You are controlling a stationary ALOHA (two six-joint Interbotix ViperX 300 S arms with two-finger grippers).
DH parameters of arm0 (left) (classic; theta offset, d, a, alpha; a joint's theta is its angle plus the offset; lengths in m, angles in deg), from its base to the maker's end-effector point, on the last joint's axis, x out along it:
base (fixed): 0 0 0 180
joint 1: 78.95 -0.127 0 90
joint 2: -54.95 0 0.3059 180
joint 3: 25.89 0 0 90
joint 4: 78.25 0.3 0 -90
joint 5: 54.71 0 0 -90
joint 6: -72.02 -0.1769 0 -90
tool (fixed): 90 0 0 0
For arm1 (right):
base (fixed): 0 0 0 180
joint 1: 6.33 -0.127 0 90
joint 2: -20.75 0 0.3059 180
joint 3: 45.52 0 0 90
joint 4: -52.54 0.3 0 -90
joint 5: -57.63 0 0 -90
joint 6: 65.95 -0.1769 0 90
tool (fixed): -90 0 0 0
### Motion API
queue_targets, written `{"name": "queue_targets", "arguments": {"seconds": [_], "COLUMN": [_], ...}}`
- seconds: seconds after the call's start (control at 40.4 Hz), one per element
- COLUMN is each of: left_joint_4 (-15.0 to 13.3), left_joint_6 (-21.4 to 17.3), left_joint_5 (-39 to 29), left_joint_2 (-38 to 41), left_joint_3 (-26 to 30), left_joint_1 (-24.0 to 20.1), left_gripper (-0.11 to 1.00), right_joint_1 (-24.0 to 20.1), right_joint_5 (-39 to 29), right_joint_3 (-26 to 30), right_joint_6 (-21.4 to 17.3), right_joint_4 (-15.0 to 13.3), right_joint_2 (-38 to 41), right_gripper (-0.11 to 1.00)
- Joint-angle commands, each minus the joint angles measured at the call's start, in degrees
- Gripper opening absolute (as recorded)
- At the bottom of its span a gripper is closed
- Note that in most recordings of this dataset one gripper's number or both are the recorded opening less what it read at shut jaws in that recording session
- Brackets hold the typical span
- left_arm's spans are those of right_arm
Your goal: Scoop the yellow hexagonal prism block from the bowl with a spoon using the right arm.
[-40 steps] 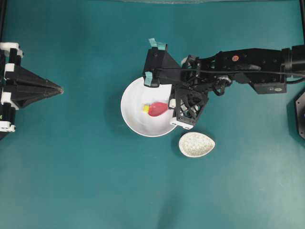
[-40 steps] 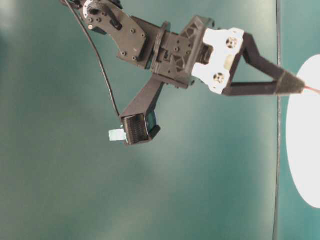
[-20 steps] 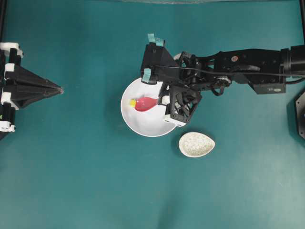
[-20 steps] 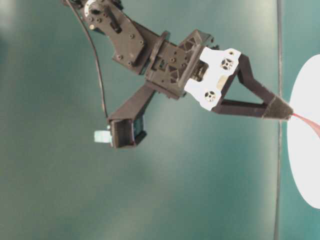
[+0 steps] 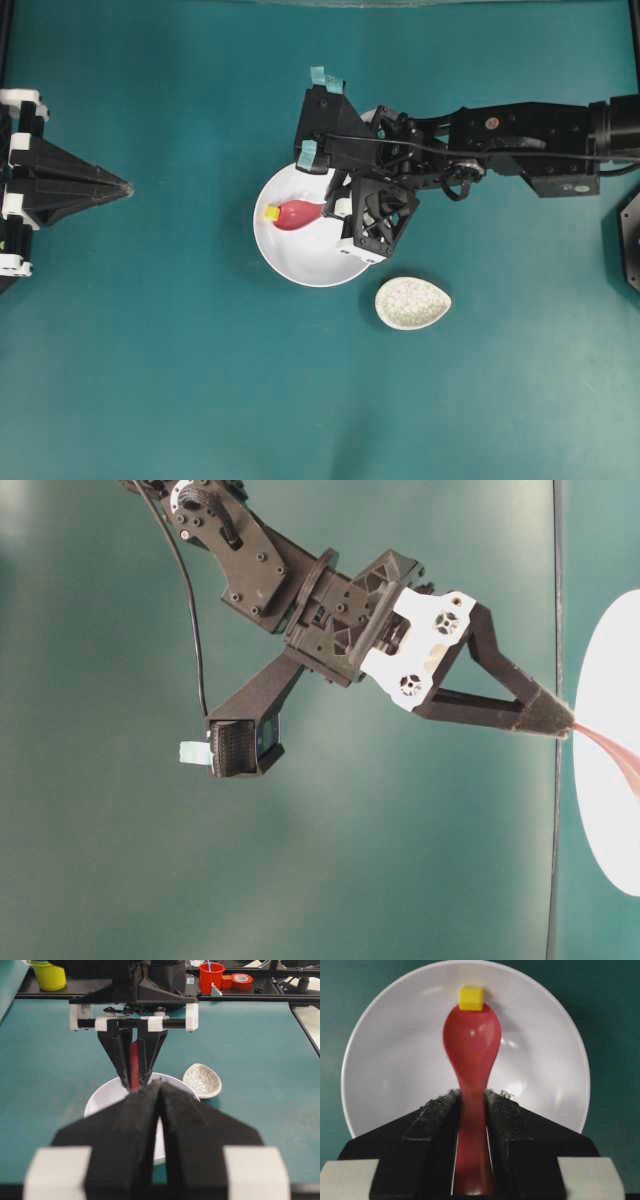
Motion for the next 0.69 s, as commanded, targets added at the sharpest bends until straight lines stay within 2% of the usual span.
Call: {"name": "queue_targets", "arguments": {"seconds": [0.0, 0.371, 0.668], "left_joint_4": [0.1, 0.1, 0.1], "left_joint_6": [0.1, 0.1, 0.1], "left_joint_5": [0.7, 0.7, 0.7], "left_joint_2": [0.3, 0.3, 0.3], "left_joint_3": [1.7, 1.7, 1.7], "left_joint_1": [-0.1, -0.1, -0.1], "left_gripper": [0.00, 0.00, 0.00], "right_joint_1": [0.1, 0.1, -0.3], "right_joint_5": [0.6, 4.8, 10.0], "right_joint_3": [0.9, -1.3, -6.3], "right_joint_6": [0.1, -0.1, -0.8], "right_joint_4": [-0.1, 0.0, 0.3], "right_joint_2": [-0.9, -2.3, -5.4], "right_gripper": [0.23, 0.23, 0.23]}}
